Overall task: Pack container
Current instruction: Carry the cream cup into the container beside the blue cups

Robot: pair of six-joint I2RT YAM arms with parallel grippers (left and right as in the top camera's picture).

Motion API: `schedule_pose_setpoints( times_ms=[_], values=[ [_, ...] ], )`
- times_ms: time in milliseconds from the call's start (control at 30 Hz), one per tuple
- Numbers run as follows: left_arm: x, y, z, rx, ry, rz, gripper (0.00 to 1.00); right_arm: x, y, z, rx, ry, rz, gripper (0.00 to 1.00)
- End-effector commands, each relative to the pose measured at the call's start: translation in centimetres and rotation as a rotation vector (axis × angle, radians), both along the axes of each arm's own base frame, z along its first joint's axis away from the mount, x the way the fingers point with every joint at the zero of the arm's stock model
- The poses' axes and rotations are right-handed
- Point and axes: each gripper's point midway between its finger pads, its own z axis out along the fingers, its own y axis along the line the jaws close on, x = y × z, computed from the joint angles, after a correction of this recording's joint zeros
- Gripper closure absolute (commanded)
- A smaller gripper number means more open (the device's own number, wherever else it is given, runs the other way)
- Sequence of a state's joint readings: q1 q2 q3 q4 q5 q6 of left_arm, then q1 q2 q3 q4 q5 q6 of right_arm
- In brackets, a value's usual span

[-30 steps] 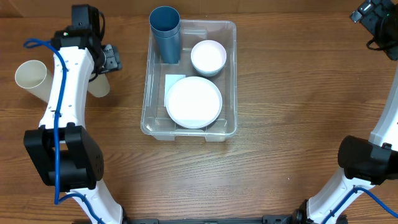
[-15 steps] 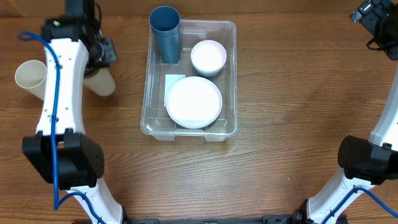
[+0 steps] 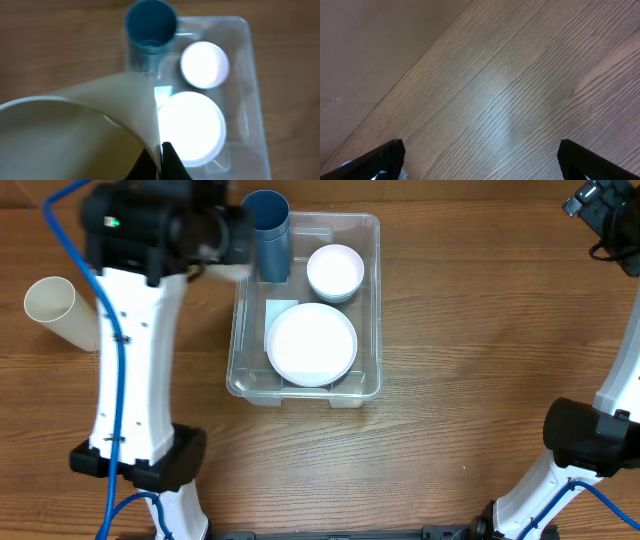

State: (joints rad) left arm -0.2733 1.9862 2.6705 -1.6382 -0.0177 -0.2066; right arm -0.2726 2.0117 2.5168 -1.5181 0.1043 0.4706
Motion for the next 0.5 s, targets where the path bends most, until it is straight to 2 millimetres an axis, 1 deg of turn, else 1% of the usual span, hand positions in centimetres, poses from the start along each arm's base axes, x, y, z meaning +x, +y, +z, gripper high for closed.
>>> schedule_pose_setpoints(
  times_ms=[0, 100, 200, 300, 400, 467],
  values=[
    [-1.5, -3.8, 1.0, 0.109, -0.065, -0.117, 0.96, 0.0, 0.0, 0.5, -0.008, -0.016, -0.006, 0.00],
    [-2.1, -5.5, 0.4, 0.169, -0.066, -0.147, 0.96, 0.0, 0.0, 0.5, -0.008, -0.016, -0.006, 0.00],
    [-1.7, -6.1, -1.3, 0.194, -0.025, -0.159, 0.96, 0.0, 0.0, 0.5, -0.008, -0.016, -0.006, 0.00],
    [-0.6, -6.6, -3.9, 0.225, 0.033, -0.162, 0.96, 0.0, 0.0, 0.5, -0.008, -0.016, -0.006, 0.00],
    [1.1, -7.2, -7.3, 0.257, 0.096, -0.162, 0.96, 0.0, 0.0, 0.5, -0.008, -0.016, -0.006, 0.00],
    [1.9, -7.5, -9.5, 0.276, 0.141, -0.165, 0.96, 0.0, 0.0, 0.5, -0.008, -0.015, -0.006, 0.00]
  ],
)
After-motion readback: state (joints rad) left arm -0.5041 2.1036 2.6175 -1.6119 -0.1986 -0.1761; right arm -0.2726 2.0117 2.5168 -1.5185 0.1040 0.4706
